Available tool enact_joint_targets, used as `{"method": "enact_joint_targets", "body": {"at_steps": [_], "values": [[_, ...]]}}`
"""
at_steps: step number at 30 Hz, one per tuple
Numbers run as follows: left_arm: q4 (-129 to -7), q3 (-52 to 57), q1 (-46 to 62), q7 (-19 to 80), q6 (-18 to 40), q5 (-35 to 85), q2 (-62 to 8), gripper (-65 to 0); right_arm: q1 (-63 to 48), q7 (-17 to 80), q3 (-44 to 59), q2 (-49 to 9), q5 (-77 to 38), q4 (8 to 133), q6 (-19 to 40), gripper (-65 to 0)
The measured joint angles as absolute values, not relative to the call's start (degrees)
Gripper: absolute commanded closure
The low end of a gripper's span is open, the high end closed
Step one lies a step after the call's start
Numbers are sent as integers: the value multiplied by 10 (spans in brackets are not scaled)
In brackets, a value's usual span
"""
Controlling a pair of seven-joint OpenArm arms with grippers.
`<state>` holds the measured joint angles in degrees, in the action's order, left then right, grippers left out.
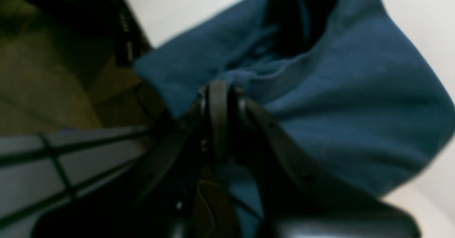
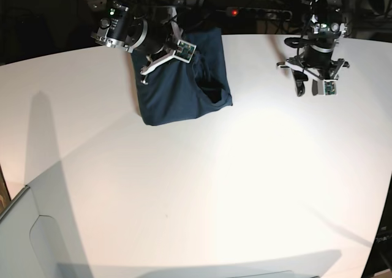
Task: Fold the T-shirt properly
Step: 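Push and smooth the bundle's loose fabric with the right gripper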
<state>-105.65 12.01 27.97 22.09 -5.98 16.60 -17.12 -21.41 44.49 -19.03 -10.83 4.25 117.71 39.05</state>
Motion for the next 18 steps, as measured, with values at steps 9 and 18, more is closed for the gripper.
{"method": "enact_joint_targets", "body": {"at_steps": [9,18], "values": [[-1056,120,279,221,-60,167,-171,-240,-213,444,-211,-125,43,1181,390,-396],[-1056,120,279,221,-60,165,-172,-240,-195,440,-216,-93,41,1204,390,-391]]}}
